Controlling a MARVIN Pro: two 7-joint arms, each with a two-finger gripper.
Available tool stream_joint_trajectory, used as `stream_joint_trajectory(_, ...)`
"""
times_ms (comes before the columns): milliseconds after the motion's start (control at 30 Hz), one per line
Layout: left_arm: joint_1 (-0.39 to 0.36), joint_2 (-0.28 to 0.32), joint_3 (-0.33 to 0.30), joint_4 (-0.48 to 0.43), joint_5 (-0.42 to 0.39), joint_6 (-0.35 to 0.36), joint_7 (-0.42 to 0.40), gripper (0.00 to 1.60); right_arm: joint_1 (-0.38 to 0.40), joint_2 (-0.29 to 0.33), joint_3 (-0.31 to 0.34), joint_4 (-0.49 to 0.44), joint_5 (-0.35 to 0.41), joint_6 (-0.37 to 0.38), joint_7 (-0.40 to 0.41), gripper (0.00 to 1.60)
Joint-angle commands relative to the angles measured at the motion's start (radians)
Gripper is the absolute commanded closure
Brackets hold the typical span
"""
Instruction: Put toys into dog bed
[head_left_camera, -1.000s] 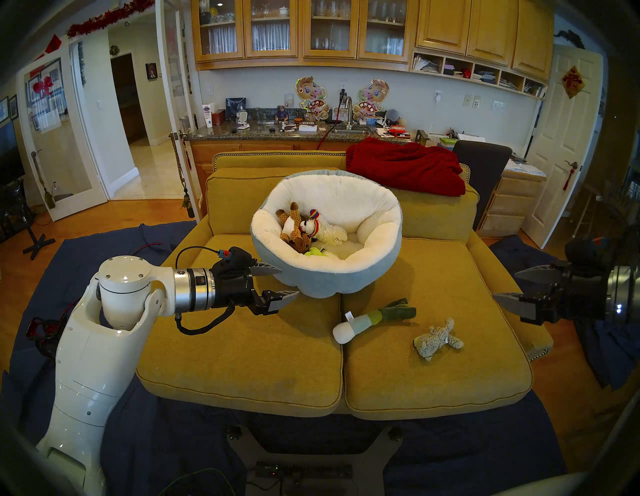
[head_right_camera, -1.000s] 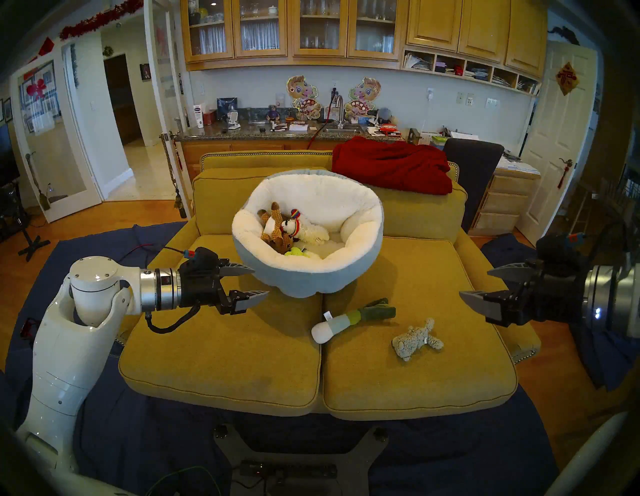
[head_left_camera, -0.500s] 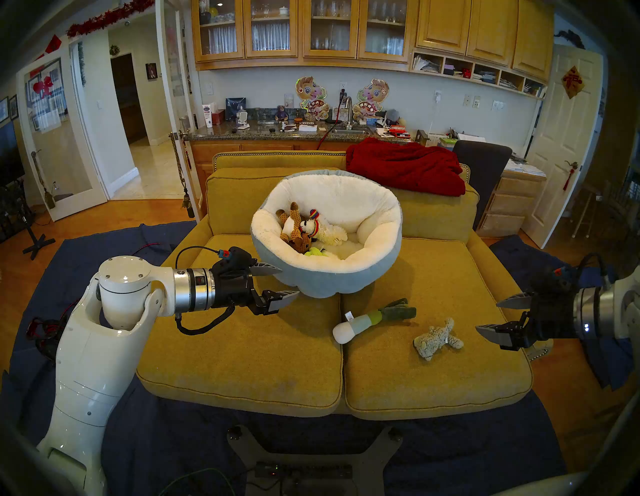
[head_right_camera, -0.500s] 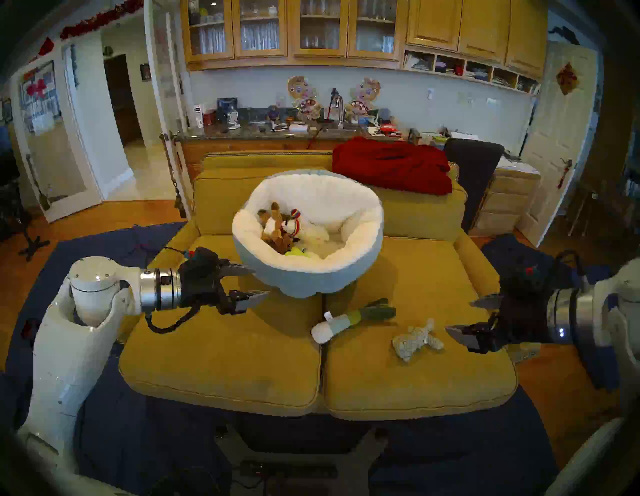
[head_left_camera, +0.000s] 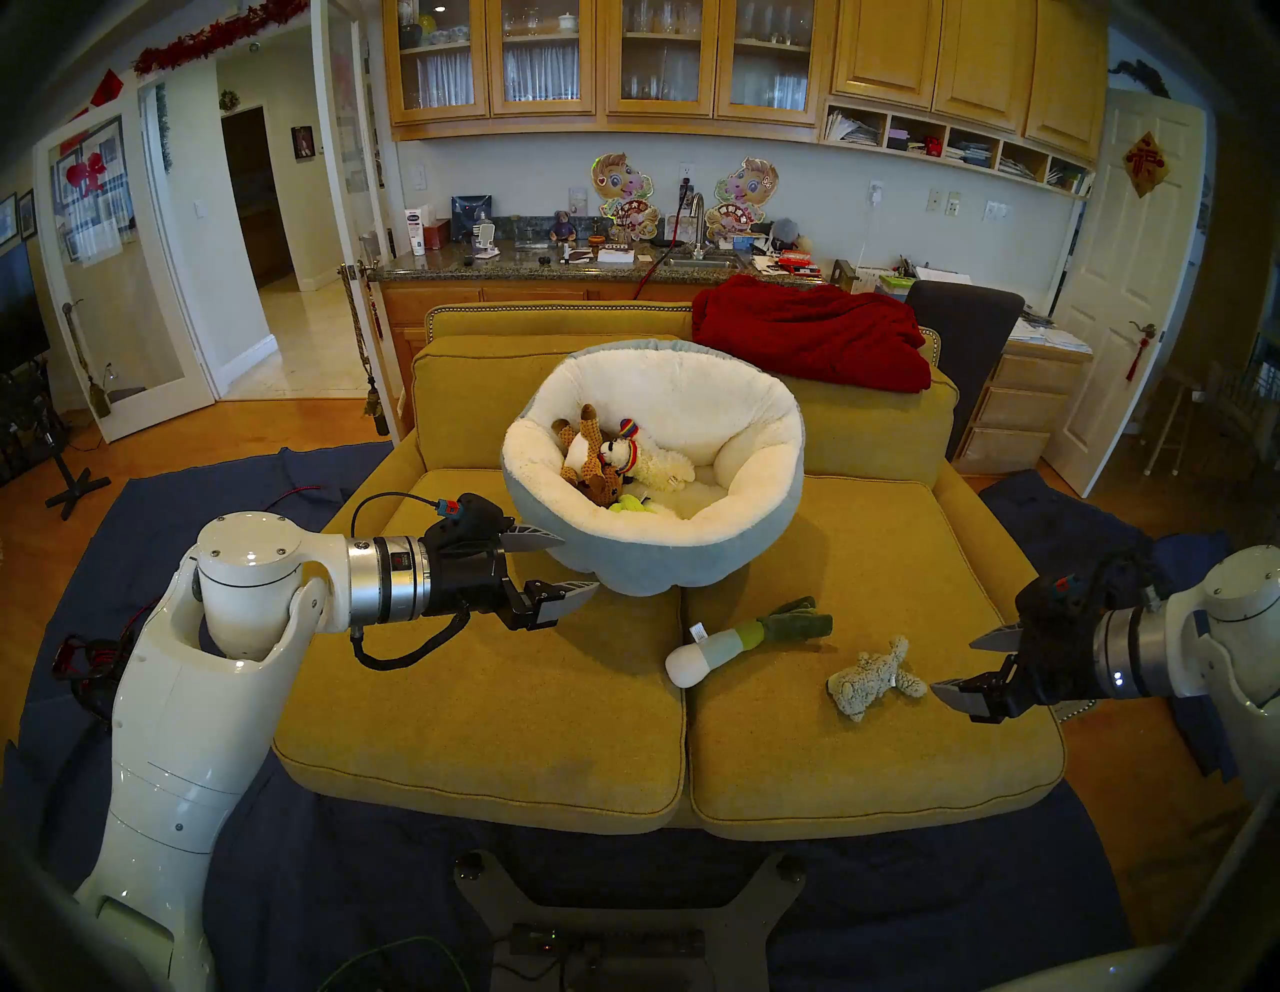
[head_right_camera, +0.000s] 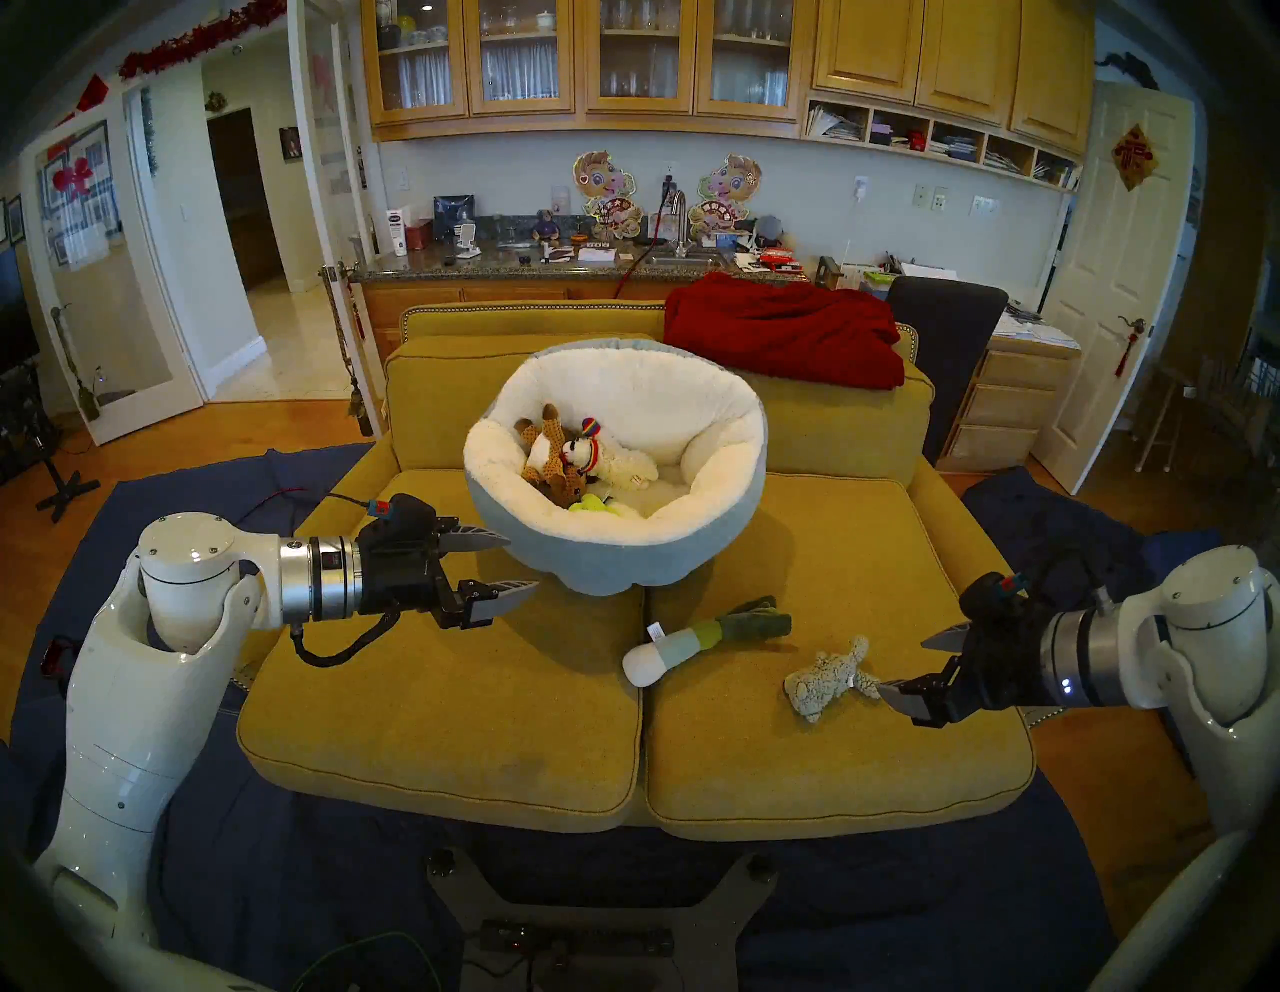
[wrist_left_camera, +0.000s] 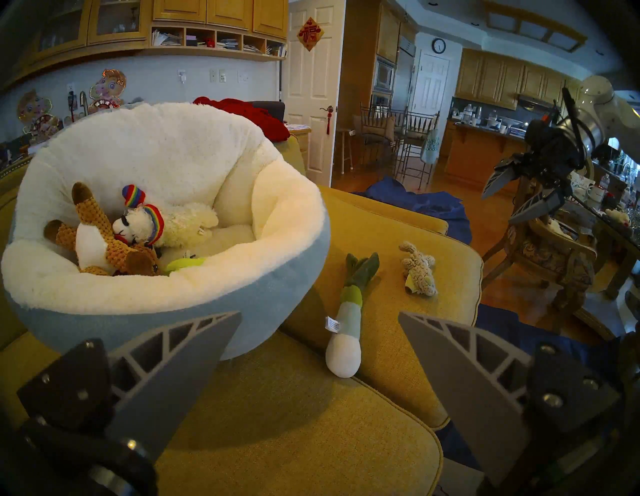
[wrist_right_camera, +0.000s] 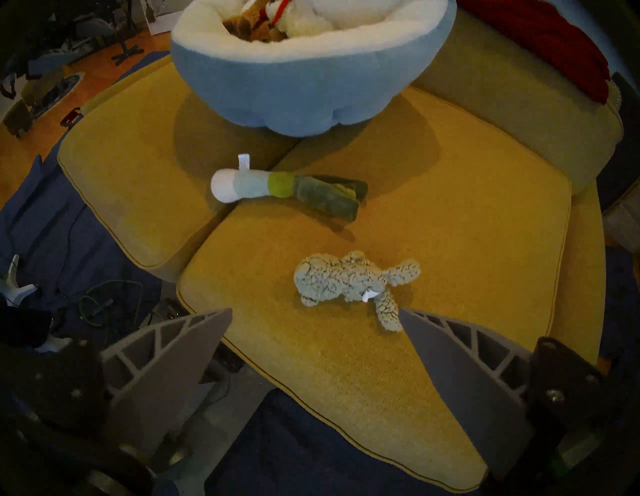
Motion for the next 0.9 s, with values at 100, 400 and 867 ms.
stream_joint_trajectory(100, -0.020, 0.002, -0.013, -0.017, -0.003, -0.002, 0.001, 0.00, 0.131, 0.102, -0.166, 0.065, 0.025, -0.042, -0.123, 0.00)
stream_joint_trajectory(400, -0.020, 0.001, -0.013, -0.016, -0.002, -0.002, -0.001, 0.00, 0.222, 0.168, -0.354, 0.106, 0.062, -0.085, -0.281, 0.00)
stream_joint_trajectory(867, -0.020, -0.001, -0.014, -0.015, 0.001, -0.003, -0.003, 0.00, 0.353, 0.219, -0.576, 0.159, 0.151, -0.147, -0.455, 0.00)
